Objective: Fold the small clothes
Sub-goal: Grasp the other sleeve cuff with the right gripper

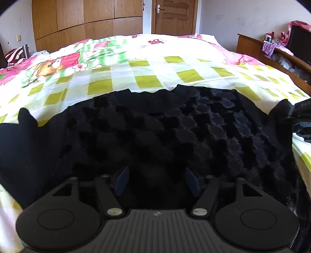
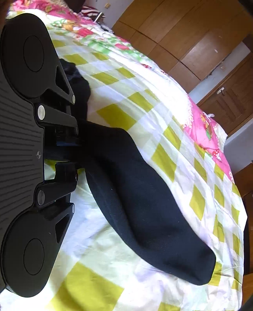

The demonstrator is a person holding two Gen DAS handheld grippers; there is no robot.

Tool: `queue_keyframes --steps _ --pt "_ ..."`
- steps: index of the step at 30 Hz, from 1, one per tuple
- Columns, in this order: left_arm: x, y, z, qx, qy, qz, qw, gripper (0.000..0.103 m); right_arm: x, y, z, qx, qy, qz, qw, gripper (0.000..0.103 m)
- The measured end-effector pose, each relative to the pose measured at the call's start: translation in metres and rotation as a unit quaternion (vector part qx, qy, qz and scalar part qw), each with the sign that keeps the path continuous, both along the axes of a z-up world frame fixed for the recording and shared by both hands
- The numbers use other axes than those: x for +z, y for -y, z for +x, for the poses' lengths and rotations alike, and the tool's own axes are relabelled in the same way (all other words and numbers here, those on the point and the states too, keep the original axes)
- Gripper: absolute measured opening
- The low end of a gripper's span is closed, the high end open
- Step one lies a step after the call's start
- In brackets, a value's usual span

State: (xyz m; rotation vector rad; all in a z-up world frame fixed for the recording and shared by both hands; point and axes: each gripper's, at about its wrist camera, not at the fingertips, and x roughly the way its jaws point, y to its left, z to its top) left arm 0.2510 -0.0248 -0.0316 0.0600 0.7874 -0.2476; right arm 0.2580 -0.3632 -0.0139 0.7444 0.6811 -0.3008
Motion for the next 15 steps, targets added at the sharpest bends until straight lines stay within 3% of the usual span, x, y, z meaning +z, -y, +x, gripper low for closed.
queue_keyframes --steps 5,7,10,11,15 --pt "0.000 0.029 0.033 -0.002 0.013 -0.014 0.9998 0.079 0.005 0.026 0.023 -0.078 0.008 -0.010 0.997 0.011" --pt "-0.005 0.041 0.041 -0.005 0.016 0.001 0.9999 0.081 -0.002 0.033 0.025 -0.064 -0.004 -0.001 0.998 0.014" --pt "0.000 0.040 0.032 -0.011 0.018 0.011 0.9997 0.082 0.004 0.037 0.009 -0.046 0.020 0.004 0.999 0.035" --pt "0.001 0.034 0.028 -0.011 0.013 0.004 0.9999 0.082 0.006 0.043 0.004 -0.058 0.033 0.010 0.998 0.040" --pt "-0.002 0.013 0.008 0.001 0.016 0.014 0.9998 0.082 -0.011 0.069 0.000 -0.120 0.065 0.091 0.986 0.041"
